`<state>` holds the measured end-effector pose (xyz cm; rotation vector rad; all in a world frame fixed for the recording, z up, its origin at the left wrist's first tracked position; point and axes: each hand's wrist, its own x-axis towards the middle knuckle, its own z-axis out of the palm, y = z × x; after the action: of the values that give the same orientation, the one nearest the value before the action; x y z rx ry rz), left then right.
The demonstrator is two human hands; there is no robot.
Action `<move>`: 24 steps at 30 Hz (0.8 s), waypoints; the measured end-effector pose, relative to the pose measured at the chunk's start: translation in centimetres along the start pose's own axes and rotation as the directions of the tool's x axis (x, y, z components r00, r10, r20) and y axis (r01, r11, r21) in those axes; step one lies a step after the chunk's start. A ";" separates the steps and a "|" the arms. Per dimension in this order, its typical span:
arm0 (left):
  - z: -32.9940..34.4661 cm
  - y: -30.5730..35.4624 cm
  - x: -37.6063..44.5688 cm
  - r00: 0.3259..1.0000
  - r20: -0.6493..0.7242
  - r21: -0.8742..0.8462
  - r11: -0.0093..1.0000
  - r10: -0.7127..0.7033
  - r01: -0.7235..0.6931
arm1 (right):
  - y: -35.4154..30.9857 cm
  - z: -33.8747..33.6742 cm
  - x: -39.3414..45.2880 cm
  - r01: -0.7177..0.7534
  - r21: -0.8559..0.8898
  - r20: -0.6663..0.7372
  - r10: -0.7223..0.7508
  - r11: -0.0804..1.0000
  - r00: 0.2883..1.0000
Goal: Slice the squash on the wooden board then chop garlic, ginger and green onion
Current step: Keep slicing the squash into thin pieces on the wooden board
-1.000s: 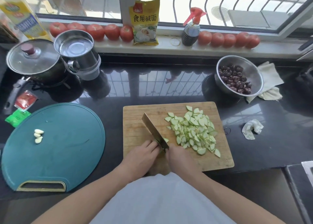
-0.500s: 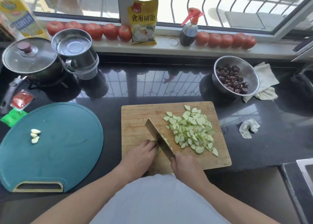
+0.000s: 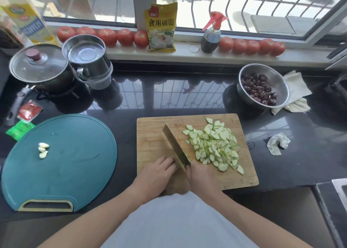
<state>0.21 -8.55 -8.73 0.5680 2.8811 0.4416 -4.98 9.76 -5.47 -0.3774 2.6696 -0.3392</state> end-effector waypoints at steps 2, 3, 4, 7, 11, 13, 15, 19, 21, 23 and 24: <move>-0.1 -0.1 -0.1 1.000 0.017 0.019 1.000 -0.008 0.007 | 0.7 -0.2 -0.9 0.017 0.004 -0.005 -0.017 1.000 1.000; -0.1 -0.1 0.0 1.000 0.024 0.028 1.000 -0.011 0.011 | 0.9 -0.3 -1.3 0.030 -0.009 0.003 -0.030 1.000 1.000; -0.1 0.0 0.0 0.999 0.031 0.042 0.999 -0.013 0.012 | 1.1 -0.5 -1.7 0.034 -0.016 0.019 -0.034 0.999 0.999; -0.3 0.1 0.2 0.998 0.067 0.076 0.997 -0.008 0.003 | 1.4 -0.8 -2.4 0.021 0.001 0.072 -0.021 1.000 0.997; -0.3 -0.1 0.3 0.995 0.095 0.060 0.998 -0.017 0.011 | 1.1 -1.1 -2.6 0.030 -0.045 0.082 -0.026 0.999 0.996; -0.4 -0.1 0.4 0.993 0.110 0.053 0.998 -0.032 0.027 | 1.0 -0.9 -2.6 0.027 -0.070 0.077 -0.022 0.997 0.997; -0.3 -0.1 0.5 0.991 0.132 0.033 0.999 -0.036 0.031 | 1.1 -0.5 -2.3 0.024 -0.097 0.081 -0.016 0.995 0.997; -0.7 -0.1 0.5 0.995 0.101 0.035 0.999 -0.017 0.014 | 0.0 0.4 -0.5 0.024 -0.095 0.078 -0.017 0.995 0.997; -0.7 0.0 0.4 0.997 0.083 0.037 0.999 -0.006 0.003 | -0.7 0.4 0.4 0.013 -0.054 0.048 -0.011 0.998 0.999; -0.4 -0.1 0.1 0.996 0.084 0.025 1.000 -0.007 0.005 | -0.8 0.3 0.6 0.010 -0.020 0.030 -0.009 1.000 1.000; -0.2 -0.2 0.0 0.995 0.095 0.011 1.000 -0.012 0.011 | -0.6 0.2 0.3 0.007 -0.003 0.022 -0.007 1.000 1.000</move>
<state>0.07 -8.80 -8.65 0.5577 2.7961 0.3878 -5.01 9.08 -5.55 -0.3894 2.6480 -0.3307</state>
